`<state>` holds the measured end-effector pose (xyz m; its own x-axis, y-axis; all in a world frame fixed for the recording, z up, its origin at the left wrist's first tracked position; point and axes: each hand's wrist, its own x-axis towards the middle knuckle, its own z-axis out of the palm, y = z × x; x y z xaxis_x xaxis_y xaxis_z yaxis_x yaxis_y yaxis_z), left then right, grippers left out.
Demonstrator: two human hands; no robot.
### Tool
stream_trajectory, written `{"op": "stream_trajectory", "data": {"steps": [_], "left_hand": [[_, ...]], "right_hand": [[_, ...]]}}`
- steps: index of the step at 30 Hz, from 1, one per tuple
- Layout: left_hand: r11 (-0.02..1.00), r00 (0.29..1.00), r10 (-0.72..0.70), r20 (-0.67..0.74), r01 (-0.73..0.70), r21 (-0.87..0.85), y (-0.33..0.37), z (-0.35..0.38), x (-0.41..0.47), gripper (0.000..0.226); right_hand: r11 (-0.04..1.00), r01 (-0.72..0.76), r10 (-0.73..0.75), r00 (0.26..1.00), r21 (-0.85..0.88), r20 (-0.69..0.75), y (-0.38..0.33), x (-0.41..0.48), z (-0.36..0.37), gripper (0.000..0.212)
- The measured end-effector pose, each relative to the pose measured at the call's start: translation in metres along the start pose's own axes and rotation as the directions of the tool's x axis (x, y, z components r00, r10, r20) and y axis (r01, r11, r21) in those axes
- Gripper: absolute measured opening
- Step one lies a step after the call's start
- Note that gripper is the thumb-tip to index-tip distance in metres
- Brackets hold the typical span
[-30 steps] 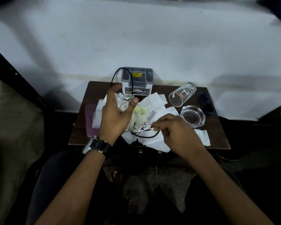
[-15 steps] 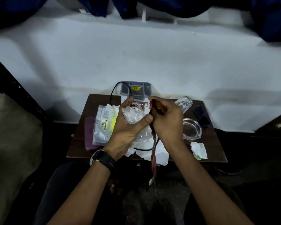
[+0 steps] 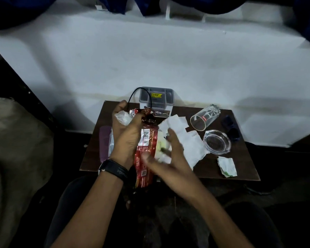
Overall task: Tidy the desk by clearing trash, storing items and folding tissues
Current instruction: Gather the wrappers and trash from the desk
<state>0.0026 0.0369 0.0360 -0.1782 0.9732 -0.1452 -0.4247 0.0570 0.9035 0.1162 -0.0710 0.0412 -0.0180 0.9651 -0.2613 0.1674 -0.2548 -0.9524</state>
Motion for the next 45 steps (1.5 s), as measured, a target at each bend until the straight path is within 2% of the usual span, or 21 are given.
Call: {"op": "stream_trajectory", "data": {"steps": [1, 3, 5, 7, 10, 13, 16, 18, 21, 23, 26, 30, 32, 34, 36, 38, 39, 41, 43, 45], "left_hand": [[0.999, 0.999, 0.031, -0.013, -0.031, -0.011, -0.001, 0.0, 0.0, 0.067], [0.997, 0.997, 0.073, -0.027, -0.072, 0.029, -0.003, -0.001, 0.001, 0.065], [0.995, 0.996, 0.087, -0.005, -0.086, 0.049, -0.004, -0.004, 0.001, 0.065], [0.995, 0.996, 0.086, 0.021, -0.087, 0.042, -0.003, -0.005, 0.0, 0.069], [0.997, 0.995, 0.049, 0.086, -0.054, 0.058, -0.006, -0.004, -0.002, 0.069], [0.995, 0.968, 0.035, 0.247, -0.057, 0.082, -0.012, 0.0, -0.007, 0.064], [1.0, 0.944, -0.006, 0.331, -0.003, 0.027, -0.012, 0.003, -0.009, 0.071], [0.996, 0.937, -0.055, 0.346, 0.075, -0.042, -0.008, 0.003, -0.012, 0.078], [0.951, 0.906, -0.154, 0.395, 0.244, -0.189, -0.003, 0.002, -0.016, 0.073], [0.963, 0.901, -0.156, 0.405, 0.231, -0.142, -0.001, 0.002, -0.02, 0.074], [0.991, 0.929, -0.125, 0.349, 0.104, 0.079, -0.007, 0.005, -0.024, 0.089], [0.949, 0.938, -0.06, 0.343, -0.053, 0.31, -0.02, 0.004, -0.026, 0.07], [0.852, 0.924, 0.0, 0.383, -0.201, 0.484, -0.02, 0.0, -0.024, 0.07], [0.644, 0.881, 0.068, 0.468, -0.397, 0.654, -0.017, -0.006, -0.022, 0.077], [0.424, 0.83, 0.107, 0.547, -0.536, 0.73, -0.013, -0.01, -0.022, 0.086], [0.298, 0.79, 0.128, 0.6, -0.608, 0.736, -0.012, -0.012, -0.024, 0.092], [0.268, 0.781, 0.13, 0.611, -0.621, 0.737, -0.012, -0.012, -0.024, 0.096], [0.21, 0.804, 0.12, 0.583, -0.594, 0.777, -0.01, -0.014, -0.02, 0.106], [0.093, 0.85, 0.129, 0.511, -0.523, 0.847, -0.006, -0.017, -0.013, 0.109], [-0.049, 0.865, 0.152, 0.477, -0.476, 0.878, -0.002, -0.02, -0.009, 0.109]], "right_hand": [[0.999, -0.037, 0.036, 0.999, 0.028, 0.031, 0.008, -0.006, 0.005, 0.105], [0.991, -0.065, 0.06, 0.997, 0.116, 0.047, 0.021, -0.011, 0.01, 0.085], [0.991, -0.018, 0.023, 0.999, 0.131, -0.033, 0.022, -0.012, 0.005, 0.056], [0.988, 0.102, -0.083, 0.984, 0.118, -0.155, 0.016, -0.011, -0.006, 0.043], [0.947, 0.299, -0.244, 0.909, 0.12, -0.337, -0.005, -0.002, -0.027, 0.048], [0.916, 0.4, -0.373, 0.851, -0.002, -0.37, -0.018, 0.017, -0.037, 0.059], [0.884, 0.424, -0.467, 0.814, -0.196, -0.346, -0.017, 0.036, -0.032, 0.052], [0.883, 0.433, -0.469, 0.794, -0.183, -0.386, -0.017, 0.041, -0.027, 0.043], [0.899, 0.412, -0.434, 0.799, -0.147, -0.417, -0.02, 0.048, -0.023, 0.032], [0.895, 0.389, -0.445, 0.802, -0.217, -0.399, -0.02, 0.051, -0.023, 0.027], [0.888, 0.336, -0.434, 0.836, -0.314, -0.334, -0.016, 0.051, -0.022, 0.042], [0.918, 0.222, -0.33, 0.887, -0.328, -0.322, -0.004, 0.05, -0.032, 0.084], [0.934, 0.195, -0.271, 0.932, -0.298, -0.239, 0.004, 0.05, -0.041, 0.096], [0.954, 0.16, -0.203, 0.967, -0.253, -0.156, 0.017, 0.051, -0.05, 0.094], [0.944, 0.122, -0.198, 0.953, -0.308, -0.231, 0.031, 0.054, -0.058, 0.083], [0.925, 0.079, -0.213, 0.918, -0.372, -0.335, 0.043, 0.061, -0.062, 0.071], [0.915, 0.044, -0.195, 0.919, -0.4, -0.344, 0.045, 0.066, -0.06, 0.066], [0.863, 0.008, -0.166, 0.948, -0.506, -0.27, 0.047, 0.074, -0.05, 0.066], [0.733, 0.025, -0.149, 0.981, -0.68, -0.125, 0.044, 0.081, -0.034, 0.078], [0.62, 0.082, -0.154, 0.988, -0.78, -0.019, 0.043, 0.087, -0.013, 0.092]]}}
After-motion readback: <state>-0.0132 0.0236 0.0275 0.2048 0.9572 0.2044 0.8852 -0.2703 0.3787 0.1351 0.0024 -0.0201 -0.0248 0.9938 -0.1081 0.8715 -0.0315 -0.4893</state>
